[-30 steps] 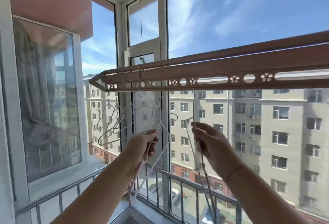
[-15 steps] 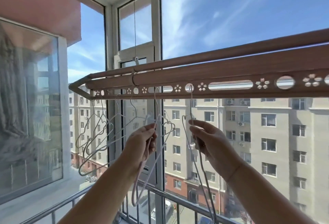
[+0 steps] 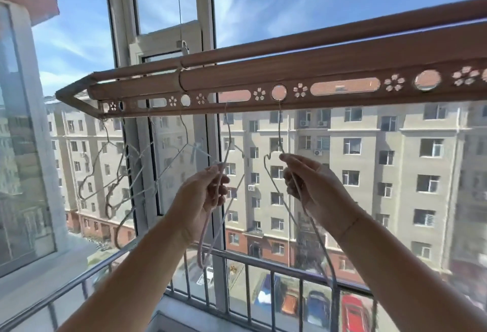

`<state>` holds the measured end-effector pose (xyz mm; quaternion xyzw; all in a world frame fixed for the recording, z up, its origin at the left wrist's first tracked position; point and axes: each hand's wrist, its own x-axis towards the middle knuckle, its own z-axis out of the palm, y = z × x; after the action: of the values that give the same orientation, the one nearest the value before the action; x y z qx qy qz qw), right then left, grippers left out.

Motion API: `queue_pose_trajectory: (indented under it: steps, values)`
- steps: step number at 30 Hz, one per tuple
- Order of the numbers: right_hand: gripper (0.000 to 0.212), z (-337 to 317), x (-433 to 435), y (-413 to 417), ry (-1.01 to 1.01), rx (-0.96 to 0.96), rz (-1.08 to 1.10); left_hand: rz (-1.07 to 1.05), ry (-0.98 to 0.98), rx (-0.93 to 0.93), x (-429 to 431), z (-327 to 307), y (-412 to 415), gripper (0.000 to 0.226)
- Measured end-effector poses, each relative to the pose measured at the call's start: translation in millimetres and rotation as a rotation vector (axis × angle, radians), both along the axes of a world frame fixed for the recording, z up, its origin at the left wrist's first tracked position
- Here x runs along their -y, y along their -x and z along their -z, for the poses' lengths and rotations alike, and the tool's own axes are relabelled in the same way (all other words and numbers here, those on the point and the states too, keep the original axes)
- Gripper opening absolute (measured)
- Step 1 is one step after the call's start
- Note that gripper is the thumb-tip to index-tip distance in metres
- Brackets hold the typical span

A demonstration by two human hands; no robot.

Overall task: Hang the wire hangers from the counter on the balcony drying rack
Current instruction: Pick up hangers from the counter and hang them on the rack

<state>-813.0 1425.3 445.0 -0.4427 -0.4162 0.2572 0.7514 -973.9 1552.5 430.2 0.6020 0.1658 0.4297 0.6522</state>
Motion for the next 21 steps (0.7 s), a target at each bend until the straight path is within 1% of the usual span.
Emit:
queue_pose_trajectory:
  steps: [2,4,7,9,10,12,13,16,21]
  values:
    - [0.015,9.0,5.5,0.0,-0.003,-0.015,0.061,-0.032,0.027,0.003,-8.8,15.6,7.1,0.027]
    - [0.015,24.8,16.5,-2.7,0.012,-0.03,0.149,-0.062,0.078,-0.011,-19.8,36.7,13.6,0.022]
    - [0.013,61.1,40.5,-8.7,0.105,0.022,0.297,-0.035,0.181,-0.069,-29.2,72.8,14.7,0.014]
    - [0.013,87.2,59.7,-12.7,0.153,0.028,0.359,0.035,0.221,-0.12,-25.1,98.0,8.0,0.012]
    - [0.019,99.1,70.3,-14.0,0.18,0.034,0.385,0.075,0.226,-0.162,-18.8,110.1,3.1,0.011]
    - [0.042,119.6,93.2,-17.4,0.233,0.068,0.446,0.188,0.202,-0.258,-1.4,131.5,-10.1,0.016]
    - [0.049,128.8,105.6,-18.8,0.255,0.077,0.483,0.257,0.186,-0.298,8.0,141.2,-17.6,0.018]
    - [0.052,152.1,141.9,-22.5,0.297,0.079,0.582,0.446,0.136,-0.364,42.7,160.5,-44.1,0.025]
    - [0.056,181.3,203.5,-29.5,0.375,0.123,0.744,0.644,0.011,-0.396,107.1,174.2,-90.4,0.046]
